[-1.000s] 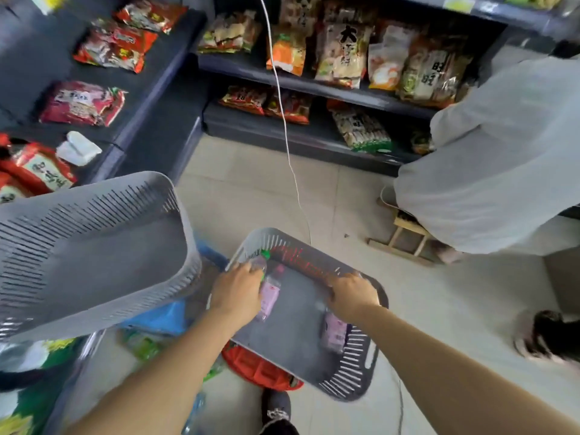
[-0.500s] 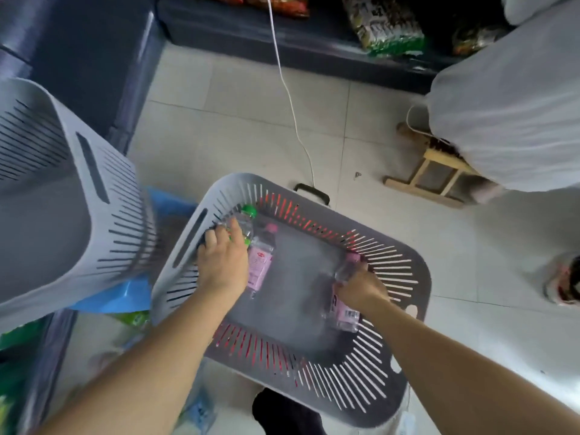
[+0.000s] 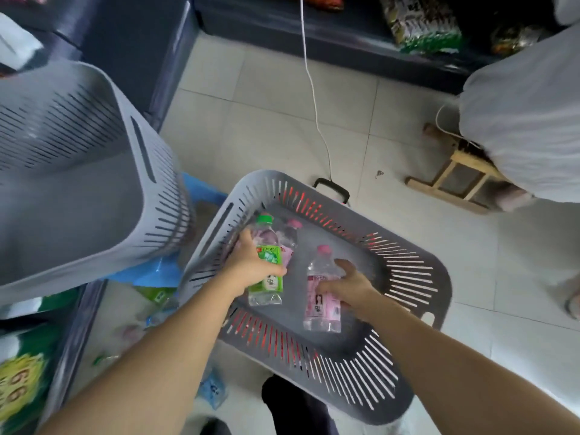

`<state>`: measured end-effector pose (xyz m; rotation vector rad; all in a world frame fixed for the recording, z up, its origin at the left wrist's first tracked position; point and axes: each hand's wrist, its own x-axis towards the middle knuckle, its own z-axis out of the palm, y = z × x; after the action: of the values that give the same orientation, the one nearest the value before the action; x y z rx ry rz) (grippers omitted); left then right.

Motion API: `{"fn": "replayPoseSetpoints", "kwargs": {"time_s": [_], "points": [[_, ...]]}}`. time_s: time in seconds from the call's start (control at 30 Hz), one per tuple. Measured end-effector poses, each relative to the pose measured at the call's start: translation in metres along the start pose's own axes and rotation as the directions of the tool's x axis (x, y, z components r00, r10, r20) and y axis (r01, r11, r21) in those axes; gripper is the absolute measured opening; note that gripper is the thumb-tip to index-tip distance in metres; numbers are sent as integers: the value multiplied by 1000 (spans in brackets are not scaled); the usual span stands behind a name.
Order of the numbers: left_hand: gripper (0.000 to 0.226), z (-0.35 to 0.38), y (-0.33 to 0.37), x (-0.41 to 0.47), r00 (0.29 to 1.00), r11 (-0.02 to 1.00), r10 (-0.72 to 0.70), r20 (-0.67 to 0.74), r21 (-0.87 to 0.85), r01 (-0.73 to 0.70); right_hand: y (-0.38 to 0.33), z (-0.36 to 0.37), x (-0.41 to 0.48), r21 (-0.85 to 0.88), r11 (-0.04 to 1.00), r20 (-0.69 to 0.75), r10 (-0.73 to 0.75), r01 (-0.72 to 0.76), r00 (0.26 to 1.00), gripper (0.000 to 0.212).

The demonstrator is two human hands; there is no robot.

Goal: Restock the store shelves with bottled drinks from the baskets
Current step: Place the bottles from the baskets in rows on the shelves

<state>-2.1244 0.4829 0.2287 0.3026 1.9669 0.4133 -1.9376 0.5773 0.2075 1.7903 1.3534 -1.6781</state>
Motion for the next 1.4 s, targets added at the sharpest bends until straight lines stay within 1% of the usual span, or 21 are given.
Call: {"fn": "replayPoseSetpoints", "kwargs": {"time_s": [0.03, 0.1, 0.17, 0.23, 0.3, 0.4, 0.47, 0.53, 0.6, 0.67, 0.7, 0.77, 0.8, 0.87, 1.0, 1.1, 1.13, 1.2, 1.23, 1.33, 1.4], "points": [[117, -3, -1, -11, 1000, 1000, 5, 27, -28, -4, -7, 3, -8, 55, 998, 68, -6, 2, 998, 82], [120, -11, -1, -34, 996, 998, 43, 80, -58, -39, -22, 6, -25, 101, 995, 177, -44, 27, 983, 83], [116, -22, 0, -58, 989, 992, 81, 123, -106, -68, -37, 6, -43, 145, 988, 247, -90, 55, 965, 81], [105, -35, 2, -83, 985, 981, 121, 125, -163, -100, -51, 8, -63, 208, 975, 301, -139, 77, 943, 77], [90, -49, 1, -106, 983, 967, 165, 82, -209, -145, -69, 12, -88, 245, 962, 329, -200, 121, 923, 68], [65, -73, -6, -132, 979, 935, 205, 6, -296, -194, -92, 22, -125, 264, 943, 311, -283, 204, 907, 54], [54, -94, -14, -155, 978, 903, 200, -53, -378, -206, -106, 33, -153, 260, 930, 313, -334, 258, 889, 45], [52, -117, -26, -180, 974, 867, 211, -87, -443, -227, -119, 49, -180, 238, 921, 321, -375, 309, 870, 42], [51, -141, -42, -208, 968, 835, 206, -145, -490, -252, -131, 68, -208, 204, 909, 339, -414, 364, 845, 48], [55, -165, -63, -240, 962, 808, 192, -195, -525, -268, -143, 90, -239, 165, 892, 355, -452, 421, 818, 55], [58, -178, -75, -255, 959, 801, 180, -218, -533, -272, -149, 103, -256, 147, 880, 363, -472, 451, 803, 52], [61, -203, -100, -286, 956, 786, 146, -255, -556, -268, -157, 130, -292, 115, 854, 391, -509, 508, 767, 38], [60, -215, -114, -301, 955, 769, 126, -270, -581, -266, -160, 144, -310, 97, 840, 411, -522, 533, 747, 36], [55, -238, -136, -336, 942, 733, 121, -312, -611, -297, -166, 172, -342, 59, 799, 443, -558, 598, 702, 40], [51, -277, -184, -402, 893, 690, 108, -437, -613, -384, -178, 226, -406, -8, 663, 507, -643, 749, 574, 50], [59, -299, -218, -447, 849, 660, 89, -520, -608, -441, -183, 265, -448, -26, 597, 573, -649, 802, 501, 61], [57, -306, -228, -462, 831, 656, 85, -550, -597, -462, -185, 277, -461, -29, 572, 593, -650, 820, 474, 61], [45, -317, -248, -488, 786, 649, 71, -614, -570, -504, -189, 301, -483, -34, 517, 632, -651, 855, 420, 57], [43, -322, -256, -499, 765, 641, 58, -641, -564, -521, -190, 311, -496, -32, 491, 652, -650, 871, 390, 54], [43, -336, -280, -526, 697, 639, 25, -717, -524, -562, -195, 341, -528, -24, 431, 696, -640, 902, 325, 50], [43, -344, -296, -539, 651, 658, -8, -759, -494, -568, -199, 362, -542, -29, 390, 721, -630, 920, 290, 54]]}}
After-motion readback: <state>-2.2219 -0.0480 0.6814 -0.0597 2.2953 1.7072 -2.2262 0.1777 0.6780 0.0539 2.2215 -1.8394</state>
